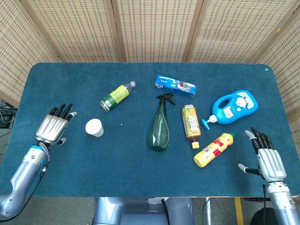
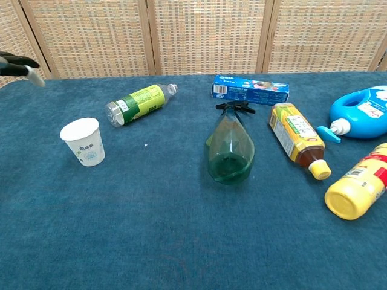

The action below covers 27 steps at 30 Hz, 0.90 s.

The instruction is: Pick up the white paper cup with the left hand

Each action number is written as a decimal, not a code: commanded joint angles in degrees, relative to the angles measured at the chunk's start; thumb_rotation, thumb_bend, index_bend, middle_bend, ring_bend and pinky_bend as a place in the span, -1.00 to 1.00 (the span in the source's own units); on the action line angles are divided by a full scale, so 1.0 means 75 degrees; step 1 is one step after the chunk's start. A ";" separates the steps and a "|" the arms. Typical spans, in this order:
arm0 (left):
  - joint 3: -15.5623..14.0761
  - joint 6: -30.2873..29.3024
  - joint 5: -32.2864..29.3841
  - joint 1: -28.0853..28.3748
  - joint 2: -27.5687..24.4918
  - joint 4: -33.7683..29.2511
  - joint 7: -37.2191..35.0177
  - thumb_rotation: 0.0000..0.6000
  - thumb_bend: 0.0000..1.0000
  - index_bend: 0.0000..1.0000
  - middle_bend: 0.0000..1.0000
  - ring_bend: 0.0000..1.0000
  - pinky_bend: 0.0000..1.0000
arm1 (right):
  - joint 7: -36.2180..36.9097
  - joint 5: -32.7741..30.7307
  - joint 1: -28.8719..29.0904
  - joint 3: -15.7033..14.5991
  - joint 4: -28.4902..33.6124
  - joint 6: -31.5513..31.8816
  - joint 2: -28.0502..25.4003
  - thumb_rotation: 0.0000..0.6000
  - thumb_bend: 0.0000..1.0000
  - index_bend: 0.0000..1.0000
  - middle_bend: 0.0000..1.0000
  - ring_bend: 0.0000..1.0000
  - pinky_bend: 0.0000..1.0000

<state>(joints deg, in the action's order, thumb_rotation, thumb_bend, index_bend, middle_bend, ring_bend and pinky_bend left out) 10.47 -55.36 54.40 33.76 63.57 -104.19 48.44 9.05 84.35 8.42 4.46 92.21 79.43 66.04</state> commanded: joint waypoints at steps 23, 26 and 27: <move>-0.1112 -0.0885 -0.4710 0.3480 0.1962 0.0440 0.4072 0.96 -0.57 -0.70 -1.00 -0.94 -0.69 | 0.1154 -0.0068 -0.0108 0.0249 -0.0114 0.0323 -0.0242 1.00 -0.78 -0.88 -1.00 -1.00 -1.00; -0.1222 -0.0904 -0.4776 0.3582 0.2093 0.0572 0.4042 0.97 -0.56 -0.70 -1.00 -0.94 -0.69 | 0.1300 -0.0043 -0.0128 0.0252 -0.0083 0.0356 -0.0278 1.00 -0.79 -0.87 -1.00 -1.00 -1.00; -0.1249 -0.0907 -0.4749 0.3604 0.2140 0.0642 0.3985 0.97 -0.56 -0.69 -1.00 -0.94 -0.69 | 0.1366 -0.0030 -0.0130 0.0253 -0.0069 0.0361 -0.0294 1.00 -0.78 -0.87 -1.00 -1.00 -1.00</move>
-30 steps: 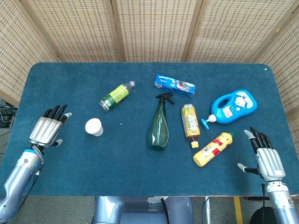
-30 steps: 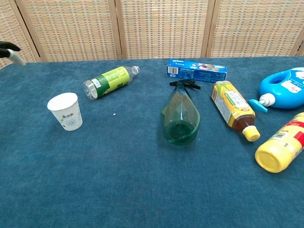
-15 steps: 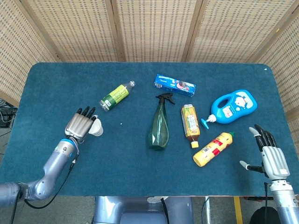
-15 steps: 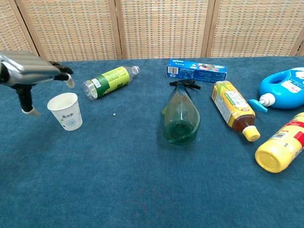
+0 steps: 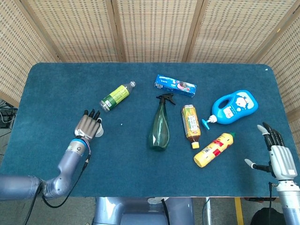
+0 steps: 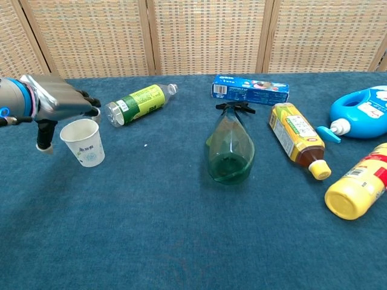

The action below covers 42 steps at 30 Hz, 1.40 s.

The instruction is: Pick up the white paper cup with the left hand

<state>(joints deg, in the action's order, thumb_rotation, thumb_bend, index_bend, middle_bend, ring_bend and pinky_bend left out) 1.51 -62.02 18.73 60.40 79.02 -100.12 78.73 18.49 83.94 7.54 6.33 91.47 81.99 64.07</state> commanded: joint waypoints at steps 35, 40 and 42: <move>0.0347 -0.0114 0.3362 -0.1697 0.0363 0.1153 -0.6160 1.00 -0.41 -0.29 -0.62 -0.61 -0.43 | 0.0387 0.0135 -0.0094 0.0047 0.0251 0.0256 -0.0117 1.00 -0.79 -0.85 -1.00 -1.00 -1.00; 0.0445 0.0084 0.4001 -0.2235 0.0743 0.1831 -0.7760 1.00 -0.43 -0.23 -0.62 -0.62 -0.43 | 0.0303 0.0220 -0.0095 0.0024 0.0202 0.0309 -0.0057 1.00 -0.79 -0.85 -1.00 -1.00 -1.00; 0.0501 0.0152 0.4280 -0.2442 0.0899 0.2120 -0.8441 1.00 -0.43 -0.21 -0.62 -0.62 -0.43 | 0.0262 0.0243 -0.0082 0.0011 0.0181 0.0296 -0.0023 1.00 -0.79 -0.85 -1.00 -1.00 -1.00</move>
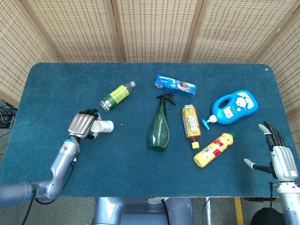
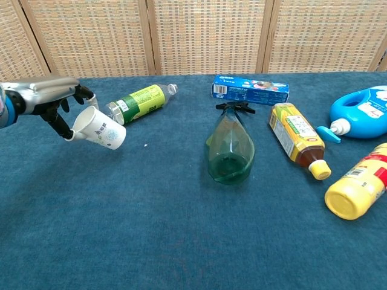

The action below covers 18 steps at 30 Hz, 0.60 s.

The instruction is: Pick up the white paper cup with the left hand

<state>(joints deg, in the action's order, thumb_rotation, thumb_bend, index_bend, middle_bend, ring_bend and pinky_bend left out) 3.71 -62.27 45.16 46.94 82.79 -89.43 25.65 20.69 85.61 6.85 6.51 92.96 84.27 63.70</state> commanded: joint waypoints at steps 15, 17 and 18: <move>-0.0005 0.0931 0.2725 -0.1172 0.0810 0.2277 -0.3782 1.00 -0.45 -0.24 -0.65 -0.69 -0.48 | -0.0109 0.0031 0.0041 -0.0012 -0.0132 -0.0016 0.0125 1.00 -0.79 -0.85 -1.00 -1.00 -1.00; -0.0039 0.0975 0.2861 -0.1199 0.0831 0.2377 -0.3846 1.00 -0.45 -0.26 -0.67 -0.73 -0.51 | -0.0112 0.0033 0.0046 -0.0010 -0.0127 -0.0016 0.0130 1.00 -0.79 -0.85 -1.00 -1.00 -1.00; -0.0062 0.1000 0.2927 -0.1212 0.0839 0.2418 -0.3866 1.00 -0.45 -0.28 -0.69 -0.76 -0.54 | -0.0115 0.0036 0.0047 -0.0010 -0.0126 -0.0015 0.0131 1.00 -0.79 -0.85 -1.00 -1.00 -1.00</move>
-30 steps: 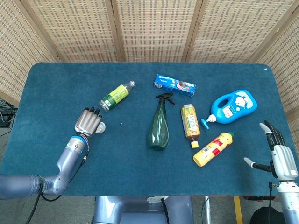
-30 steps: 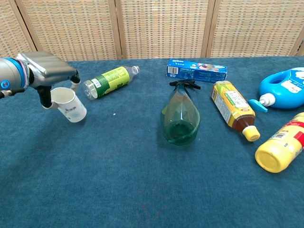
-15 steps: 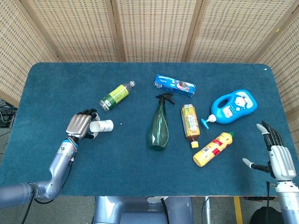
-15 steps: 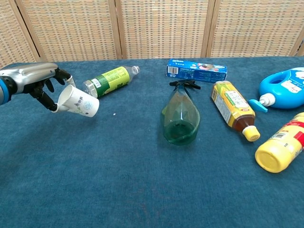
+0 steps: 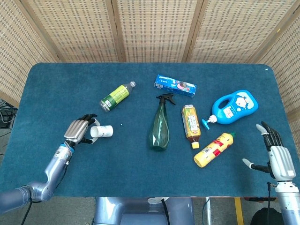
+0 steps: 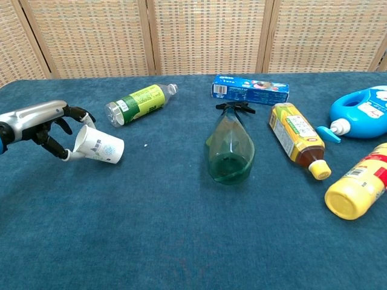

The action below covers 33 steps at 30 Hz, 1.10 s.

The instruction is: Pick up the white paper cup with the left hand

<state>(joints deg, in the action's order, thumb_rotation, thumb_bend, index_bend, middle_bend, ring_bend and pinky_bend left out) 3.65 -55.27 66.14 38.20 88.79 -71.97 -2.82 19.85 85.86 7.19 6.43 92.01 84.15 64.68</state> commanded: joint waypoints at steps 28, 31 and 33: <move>0.0182 -0.0752 -0.0148 -0.0752 -0.1532 -0.2147 0.2099 0.75 -0.51 -0.62 -1.00 -1.00 -1.00 | -0.0396 -0.0062 0.0086 -0.0025 -0.0060 -0.0150 0.0150 1.00 -0.79 -0.85 -1.00 -1.00 -1.00; 0.0334 -0.0416 -0.0837 -0.0487 -0.1856 -0.2797 0.2960 0.78 -0.50 -0.62 -1.00 -1.00 -1.00 | -0.0440 -0.0061 0.0088 -0.0002 -0.0026 -0.0114 0.0153 1.00 -0.79 -0.84 -1.00 -1.00 -1.00; 0.0389 -0.0268 -0.1214 -0.0321 -0.1948 -0.3034 0.3404 0.78 -0.50 -0.63 -1.00 -1.00 -1.00 | -0.0435 -0.0079 0.0086 0.0009 -0.0023 -0.0107 0.0152 1.00 -0.79 -0.84 -1.00 -1.00 -1.00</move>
<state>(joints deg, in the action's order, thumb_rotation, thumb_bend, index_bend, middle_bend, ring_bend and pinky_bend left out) 5.45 -59.71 61.74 33.89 76.63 -90.61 17.46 16.59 85.28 7.84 6.49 91.84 83.34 65.82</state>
